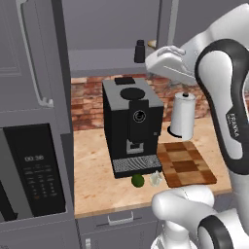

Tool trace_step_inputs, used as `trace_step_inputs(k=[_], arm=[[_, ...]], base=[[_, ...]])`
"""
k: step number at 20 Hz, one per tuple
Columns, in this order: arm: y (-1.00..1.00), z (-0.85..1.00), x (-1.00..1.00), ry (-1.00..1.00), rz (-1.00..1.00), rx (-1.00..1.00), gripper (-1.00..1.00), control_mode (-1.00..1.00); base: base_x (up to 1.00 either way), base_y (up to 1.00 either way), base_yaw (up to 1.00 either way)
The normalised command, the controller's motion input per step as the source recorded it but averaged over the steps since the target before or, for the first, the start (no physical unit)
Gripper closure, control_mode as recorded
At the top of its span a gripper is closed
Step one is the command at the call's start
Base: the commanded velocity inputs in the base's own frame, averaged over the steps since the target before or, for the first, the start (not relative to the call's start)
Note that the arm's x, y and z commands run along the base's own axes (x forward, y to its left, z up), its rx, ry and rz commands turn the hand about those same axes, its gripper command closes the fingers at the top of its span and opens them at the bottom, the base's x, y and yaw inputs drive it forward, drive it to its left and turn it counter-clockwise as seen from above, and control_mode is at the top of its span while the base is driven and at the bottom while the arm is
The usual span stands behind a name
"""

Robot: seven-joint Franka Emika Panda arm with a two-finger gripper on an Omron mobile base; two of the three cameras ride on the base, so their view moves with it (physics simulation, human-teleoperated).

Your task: Open the cabinet. Place the bowl and condiment on the counter. Then place the lime and garlic on the cutting board.

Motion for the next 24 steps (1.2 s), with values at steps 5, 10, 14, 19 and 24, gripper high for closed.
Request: trace_step_inputs(k=[5,10,14,19,24], arm=[[-0.04,0.00,0.01,-0.31,-0.06,-0.33,-1.00,-1.00],[-0.28,0.00,0.00,-0.15,-0.09,-0.27,-1.00,-1.00],[-0.32,0.00,0.01,-0.02,-0.12,-0.19,-1.00,-1.00],[-0.42,0.04,0.09,0.02,-0.13,0.00,-1.00,-1.00],[-0.24,0.12,0.24,-0.01,-0.09,0.11,-1.00,-1.00]], base=[[0.00,0.00,0.00],[0.00,0.00,0.00],[0.00,0.00,0.00],[0.00,0.00,0.00],[0.00,0.00,0.00]])
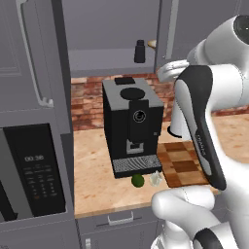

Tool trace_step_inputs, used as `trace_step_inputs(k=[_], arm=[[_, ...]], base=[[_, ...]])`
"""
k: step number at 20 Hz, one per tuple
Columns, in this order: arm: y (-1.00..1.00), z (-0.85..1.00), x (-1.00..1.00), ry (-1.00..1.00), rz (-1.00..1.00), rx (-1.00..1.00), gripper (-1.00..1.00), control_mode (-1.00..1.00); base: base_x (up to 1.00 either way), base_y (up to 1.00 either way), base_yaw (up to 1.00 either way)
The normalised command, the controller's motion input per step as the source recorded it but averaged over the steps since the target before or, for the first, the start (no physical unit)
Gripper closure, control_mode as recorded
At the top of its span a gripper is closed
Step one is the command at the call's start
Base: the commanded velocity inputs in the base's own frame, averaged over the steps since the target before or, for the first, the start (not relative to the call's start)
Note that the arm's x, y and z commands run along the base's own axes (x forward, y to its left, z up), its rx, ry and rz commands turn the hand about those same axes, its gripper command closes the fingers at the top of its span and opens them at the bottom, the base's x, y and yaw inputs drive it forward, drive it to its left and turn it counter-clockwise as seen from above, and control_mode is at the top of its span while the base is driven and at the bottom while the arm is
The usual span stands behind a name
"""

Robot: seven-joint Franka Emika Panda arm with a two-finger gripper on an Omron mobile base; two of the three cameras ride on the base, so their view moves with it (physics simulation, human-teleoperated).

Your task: Open the cabinet. Place the bowl and condiment on the counter. Then place the lime and garlic on the cutting board.

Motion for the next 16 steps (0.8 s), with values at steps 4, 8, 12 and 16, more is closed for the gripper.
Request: trace_step_inputs(k=[4,8,12,16], arm=[[-0.16,0.21,0.32,-0.07,-0.08,0.09,-1.00,-1.00],[-0.09,0.21,0.32,-0.07,-0.03,0.03,-1.00,-1.00],[-0.11,0.21,0.26,-0.05,-0.01,0.00,-1.00,-1.00],[-0.11,0.17,0.39,-0.04,0.00,0.00,-1.00,-1.00]], base=[[0.00,0.00,0.00],[0.00,0.00,0.00],[0.00,0.00,0.00],[0.00,0.00,0.00]])
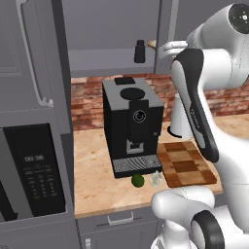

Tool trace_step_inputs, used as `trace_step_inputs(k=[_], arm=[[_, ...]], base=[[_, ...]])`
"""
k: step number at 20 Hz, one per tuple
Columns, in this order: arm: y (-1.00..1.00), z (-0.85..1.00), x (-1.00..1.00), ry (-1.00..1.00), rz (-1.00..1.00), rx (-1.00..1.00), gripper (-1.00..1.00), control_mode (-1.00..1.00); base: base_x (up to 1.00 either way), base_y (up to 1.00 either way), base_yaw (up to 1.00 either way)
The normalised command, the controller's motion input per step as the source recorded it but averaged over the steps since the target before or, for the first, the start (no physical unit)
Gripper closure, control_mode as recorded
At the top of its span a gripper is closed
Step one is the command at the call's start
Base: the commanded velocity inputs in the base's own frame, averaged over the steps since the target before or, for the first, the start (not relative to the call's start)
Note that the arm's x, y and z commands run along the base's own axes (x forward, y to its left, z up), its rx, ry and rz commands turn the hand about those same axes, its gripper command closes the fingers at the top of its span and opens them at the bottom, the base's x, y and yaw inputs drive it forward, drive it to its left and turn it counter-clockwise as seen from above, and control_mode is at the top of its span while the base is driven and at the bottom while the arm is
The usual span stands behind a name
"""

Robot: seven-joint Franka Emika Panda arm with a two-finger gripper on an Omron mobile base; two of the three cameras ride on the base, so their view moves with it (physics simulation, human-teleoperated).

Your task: Open the cabinet. Place the bowl and condiment on the counter. Then place the lime and garlic on the cutting board.

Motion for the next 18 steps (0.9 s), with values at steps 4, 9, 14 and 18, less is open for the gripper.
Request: trace_step_inputs(k=[4,9,14,18], arm=[[-0.12,0.05,0.42,0.00,0.00,0.00,-1.00,-1.00],[-0.08,0.00,0.48,0.00,0.00,0.00,-1.00,-1.00],[0.00,0.00,0.49,0.00,0.00,0.00,-1.00,-1.00],[0.00,0.00,0.43,0.00,0.00,0.00,-1.00,-1.00]], base=[[0.00,0.00,0.00],[0.00,0.00,0.00],[0.00,0.00,0.00],[0.00,0.00,0.00]])
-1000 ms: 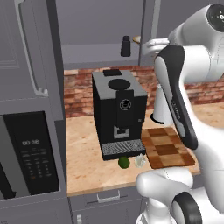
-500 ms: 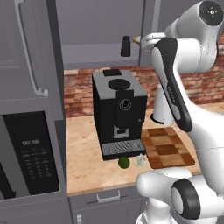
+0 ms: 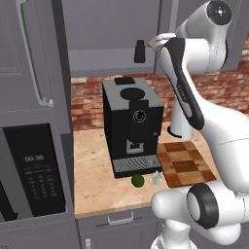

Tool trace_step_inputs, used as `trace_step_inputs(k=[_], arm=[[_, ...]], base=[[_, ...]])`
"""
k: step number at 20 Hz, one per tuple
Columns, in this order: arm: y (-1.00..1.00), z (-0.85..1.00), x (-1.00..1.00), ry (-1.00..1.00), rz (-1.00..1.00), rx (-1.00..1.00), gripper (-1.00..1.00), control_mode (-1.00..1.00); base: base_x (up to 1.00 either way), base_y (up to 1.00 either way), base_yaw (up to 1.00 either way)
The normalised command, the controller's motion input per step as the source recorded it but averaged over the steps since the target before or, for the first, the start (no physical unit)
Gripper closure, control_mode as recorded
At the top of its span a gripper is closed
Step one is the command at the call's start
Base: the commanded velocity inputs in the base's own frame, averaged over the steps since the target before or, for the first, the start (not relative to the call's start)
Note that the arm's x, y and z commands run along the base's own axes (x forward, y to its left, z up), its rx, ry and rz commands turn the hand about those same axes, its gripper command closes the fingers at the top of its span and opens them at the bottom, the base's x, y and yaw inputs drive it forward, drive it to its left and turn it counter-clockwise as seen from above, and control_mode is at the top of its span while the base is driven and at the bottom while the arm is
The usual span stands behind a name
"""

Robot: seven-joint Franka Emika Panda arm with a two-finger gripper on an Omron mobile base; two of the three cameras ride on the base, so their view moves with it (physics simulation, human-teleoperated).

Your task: Open the cabinet. Place the bowl and condiment on the counter. Then place the lime and garlic on the cutting board.

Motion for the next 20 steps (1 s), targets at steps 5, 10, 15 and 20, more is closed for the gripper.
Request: trace_step_inputs(k=[5,10,15,20], arm=[[-0.05,0.01,0.35,0.00,0.01,0.00,-1.00,-1.00],[-0.09,0.01,0.32,0.00,0.02,0.00,-1.00,-1.00],[-0.11,0.00,0.37,0.00,0.03,0.00,-1.00,-1.00],[-0.13,0.00,0.37,0.00,0.03,0.00,-1.00,-1.00]], base=[[0.00,0.00,0.00],[0.00,0.00,0.00],[0.00,0.00,0.00],[0.00,0.00,0.00]])
